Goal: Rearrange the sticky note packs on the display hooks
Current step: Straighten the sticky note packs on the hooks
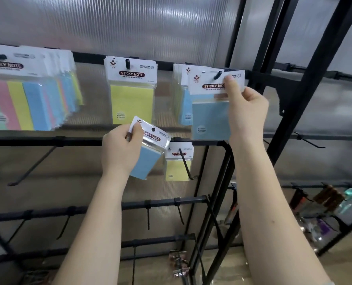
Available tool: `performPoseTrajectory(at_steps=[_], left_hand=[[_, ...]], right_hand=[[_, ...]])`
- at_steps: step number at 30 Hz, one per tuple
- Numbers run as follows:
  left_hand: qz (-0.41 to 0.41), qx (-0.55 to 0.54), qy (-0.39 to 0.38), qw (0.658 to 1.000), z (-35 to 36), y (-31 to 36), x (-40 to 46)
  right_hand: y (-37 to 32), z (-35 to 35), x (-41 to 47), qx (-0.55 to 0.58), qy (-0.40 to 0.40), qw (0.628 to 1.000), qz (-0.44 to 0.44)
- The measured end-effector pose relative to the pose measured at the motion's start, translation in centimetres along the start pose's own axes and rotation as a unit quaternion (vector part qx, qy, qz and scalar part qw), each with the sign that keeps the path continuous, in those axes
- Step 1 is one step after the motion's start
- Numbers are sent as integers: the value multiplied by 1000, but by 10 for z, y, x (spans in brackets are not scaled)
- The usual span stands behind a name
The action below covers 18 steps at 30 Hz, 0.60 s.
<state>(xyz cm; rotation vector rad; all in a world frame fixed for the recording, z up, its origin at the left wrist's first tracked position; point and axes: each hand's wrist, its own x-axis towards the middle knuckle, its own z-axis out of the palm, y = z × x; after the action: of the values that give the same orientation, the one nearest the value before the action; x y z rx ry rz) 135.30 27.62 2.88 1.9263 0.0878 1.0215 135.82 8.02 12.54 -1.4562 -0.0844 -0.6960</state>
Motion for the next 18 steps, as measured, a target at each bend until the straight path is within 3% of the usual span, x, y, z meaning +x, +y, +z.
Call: performPoseTrajectory(at_steps=[7, 18], left_hand=[[2, 11, 13, 1000, -3, 7, -4], [-8, -16, 21, 1000, -11, 10, -12]], right_hand=[[15, 19, 21, -17, -14, 999, 28], [23, 33, 38, -4, 59, 998, -14]])
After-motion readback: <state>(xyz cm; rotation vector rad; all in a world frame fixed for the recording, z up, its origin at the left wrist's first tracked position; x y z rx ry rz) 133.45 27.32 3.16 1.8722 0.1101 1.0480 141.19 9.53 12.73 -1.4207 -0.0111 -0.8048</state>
